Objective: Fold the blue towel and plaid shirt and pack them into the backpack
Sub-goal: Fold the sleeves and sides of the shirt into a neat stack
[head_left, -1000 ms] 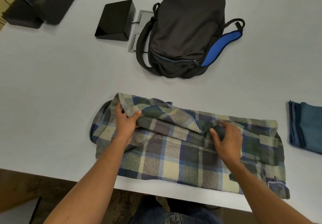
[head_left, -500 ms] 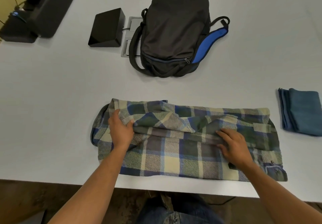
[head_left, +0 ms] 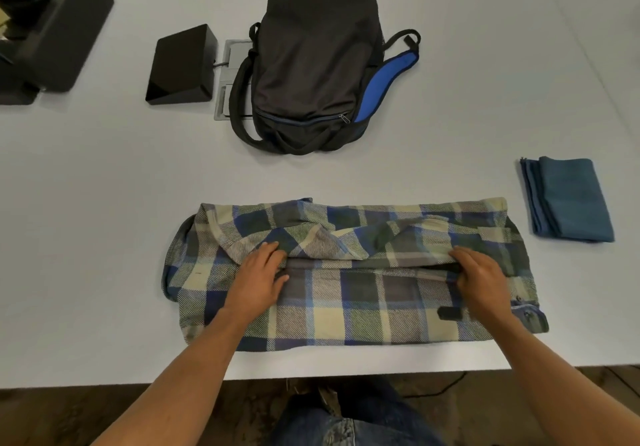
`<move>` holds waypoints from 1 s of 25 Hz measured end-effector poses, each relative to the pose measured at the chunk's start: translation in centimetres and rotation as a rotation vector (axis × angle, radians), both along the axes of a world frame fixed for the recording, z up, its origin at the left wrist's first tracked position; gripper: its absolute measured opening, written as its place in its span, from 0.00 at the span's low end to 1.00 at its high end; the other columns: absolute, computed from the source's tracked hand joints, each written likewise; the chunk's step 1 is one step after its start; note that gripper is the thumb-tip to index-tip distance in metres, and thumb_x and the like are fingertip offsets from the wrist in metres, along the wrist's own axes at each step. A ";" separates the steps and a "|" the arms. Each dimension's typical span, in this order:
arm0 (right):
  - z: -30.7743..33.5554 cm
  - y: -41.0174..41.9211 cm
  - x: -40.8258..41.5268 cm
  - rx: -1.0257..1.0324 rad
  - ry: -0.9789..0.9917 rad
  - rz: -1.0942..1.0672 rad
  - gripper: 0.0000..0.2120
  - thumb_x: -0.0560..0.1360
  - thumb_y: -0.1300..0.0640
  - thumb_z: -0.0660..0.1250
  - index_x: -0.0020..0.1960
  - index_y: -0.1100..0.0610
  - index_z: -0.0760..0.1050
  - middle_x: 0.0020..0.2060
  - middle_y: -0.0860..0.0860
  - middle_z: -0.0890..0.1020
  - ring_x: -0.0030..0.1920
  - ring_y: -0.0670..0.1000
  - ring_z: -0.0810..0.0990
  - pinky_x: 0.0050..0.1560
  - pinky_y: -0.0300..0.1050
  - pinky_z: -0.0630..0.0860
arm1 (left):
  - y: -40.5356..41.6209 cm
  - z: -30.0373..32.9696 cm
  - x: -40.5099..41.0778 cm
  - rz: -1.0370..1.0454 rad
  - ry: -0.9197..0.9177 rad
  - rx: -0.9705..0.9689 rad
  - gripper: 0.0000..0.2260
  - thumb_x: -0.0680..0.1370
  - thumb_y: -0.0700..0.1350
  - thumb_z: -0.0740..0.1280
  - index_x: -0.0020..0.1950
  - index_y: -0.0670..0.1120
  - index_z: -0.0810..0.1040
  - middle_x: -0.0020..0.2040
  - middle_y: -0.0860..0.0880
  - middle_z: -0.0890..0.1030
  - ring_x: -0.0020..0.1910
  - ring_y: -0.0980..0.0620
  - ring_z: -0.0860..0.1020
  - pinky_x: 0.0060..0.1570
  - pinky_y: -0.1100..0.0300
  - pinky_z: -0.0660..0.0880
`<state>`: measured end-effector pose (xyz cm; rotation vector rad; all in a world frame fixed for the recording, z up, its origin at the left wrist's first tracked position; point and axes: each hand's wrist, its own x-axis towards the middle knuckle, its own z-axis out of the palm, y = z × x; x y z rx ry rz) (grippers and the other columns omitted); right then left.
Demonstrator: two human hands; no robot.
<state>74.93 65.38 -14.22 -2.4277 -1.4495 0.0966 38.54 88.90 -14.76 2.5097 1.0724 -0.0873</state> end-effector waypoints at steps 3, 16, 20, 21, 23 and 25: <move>1.2 0.0 0.8 0.086 -0.058 0.022 0.14 0.69 0.70 0.73 0.55 0.67 0.79 0.50 0.64 0.83 0.50 0.67 0.82 0.51 0.65 0.79 | 0.2 -0.2 0.4 0.005 0.041 0.029 0.12 0.79 0.44 0.67 0.61 0.42 0.79 0.71 0.41 0.72 0.72 0.37 0.67 0.70 0.43 0.64; 0.4 -4.3 1.2 0.039 -0.072 0.271 0.13 0.74 0.55 0.60 0.50 0.59 0.80 0.45 0.57 0.83 0.45 0.60 0.80 0.47 0.58 0.76 | -1.7 -0.2 -3.2 -0.140 -0.029 0.134 0.24 0.84 0.54 0.46 0.54 0.43 0.79 0.65 0.42 0.77 0.70 0.40 0.70 0.69 0.39 0.67; 0.3 -5.2 -0.4 -0.044 0.081 0.213 0.18 0.77 0.43 0.61 0.53 0.54 0.80 0.45 0.50 0.82 0.45 0.52 0.78 0.49 0.50 0.74 | -1.4 0.1 -2.9 -0.122 -0.050 0.172 0.20 0.79 0.58 0.56 0.53 0.46 0.80 0.66 0.45 0.76 0.70 0.44 0.69 0.70 0.43 0.63; 0.4 -5.2 -0.4 -0.018 0.104 0.153 0.18 0.77 0.43 0.60 0.53 0.55 0.80 0.45 0.51 0.82 0.45 0.51 0.78 0.48 0.50 0.74 | -1.2 0.5 -2.3 -0.108 -0.074 0.187 0.20 0.79 0.59 0.57 0.54 0.46 0.80 0.66 0.46 0.76 0.70 0.45 0.69 0.69 0.44 0.63; 0.6 -4.9 0.0 0.046 0.127 -0.033 0.19 0.80 0.43 0.56 0.54 0.56 0.79 0.46 0.53 0.82 0.46 0.53 0.77 0.49 0.51 0.73 | -0.8 1.3 -0.4 -0.107 -0.130 0.194 0.21 0.79 0.61 0.57 0.61 0.47 0.77 0.67 0.47 0.75 0.69 0.47 0.69 0.68 0.48 0.63; 0.7 -4.6 0.9 0.027 0.169 -0.336 0.19 0.82 0.43 0.55 0.58 0.56 0.76 0.52 0.57 0.81 0.52 0.56 0.77 0.55 0.55 0.73 | -0.2 2.1 2.2 -0.176 -0.150 0.143 0.24 0.79 0.62 0.59 0.69 0.49 0.71 0.71 0.49 0.71 0.72 0.50 0.65 0.70 0.51 0.59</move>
